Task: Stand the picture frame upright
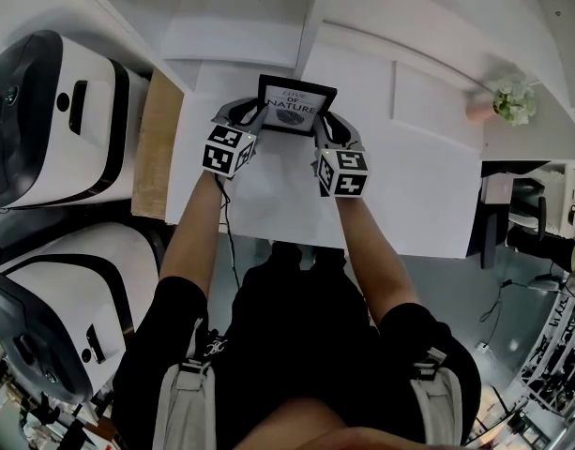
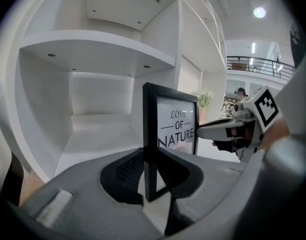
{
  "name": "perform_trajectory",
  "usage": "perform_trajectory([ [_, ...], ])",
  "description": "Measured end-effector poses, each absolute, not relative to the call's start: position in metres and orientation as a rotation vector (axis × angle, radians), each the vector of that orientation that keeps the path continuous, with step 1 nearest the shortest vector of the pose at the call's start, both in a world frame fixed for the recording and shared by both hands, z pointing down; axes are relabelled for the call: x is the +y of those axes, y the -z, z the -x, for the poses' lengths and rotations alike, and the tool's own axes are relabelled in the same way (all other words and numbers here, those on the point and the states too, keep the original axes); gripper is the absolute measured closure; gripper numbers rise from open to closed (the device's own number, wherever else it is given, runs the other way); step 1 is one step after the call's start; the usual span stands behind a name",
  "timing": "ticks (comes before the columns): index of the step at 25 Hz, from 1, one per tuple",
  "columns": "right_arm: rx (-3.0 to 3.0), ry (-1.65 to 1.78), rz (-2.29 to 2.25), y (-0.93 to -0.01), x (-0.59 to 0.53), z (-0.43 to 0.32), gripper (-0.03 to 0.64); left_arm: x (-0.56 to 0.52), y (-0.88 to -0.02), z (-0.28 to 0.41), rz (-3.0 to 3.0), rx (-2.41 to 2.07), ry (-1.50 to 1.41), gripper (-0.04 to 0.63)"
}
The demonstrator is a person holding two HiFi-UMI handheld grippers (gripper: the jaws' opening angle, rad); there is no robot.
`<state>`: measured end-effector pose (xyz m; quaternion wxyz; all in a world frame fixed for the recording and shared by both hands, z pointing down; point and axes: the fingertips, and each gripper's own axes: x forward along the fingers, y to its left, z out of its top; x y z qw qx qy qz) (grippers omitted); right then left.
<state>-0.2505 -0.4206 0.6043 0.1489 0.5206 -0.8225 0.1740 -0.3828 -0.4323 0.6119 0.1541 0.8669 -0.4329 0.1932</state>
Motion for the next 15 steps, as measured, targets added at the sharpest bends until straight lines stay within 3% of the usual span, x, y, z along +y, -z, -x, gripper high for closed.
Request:
perform_trajectory([
  [15, -2.367, -0.433, -1.496, -0.6061, -0.4216, 0.2521, 0.543, -0.434, -0.6142, 0.3839, -2.507, -1.217, -0.485, 0.506],
])
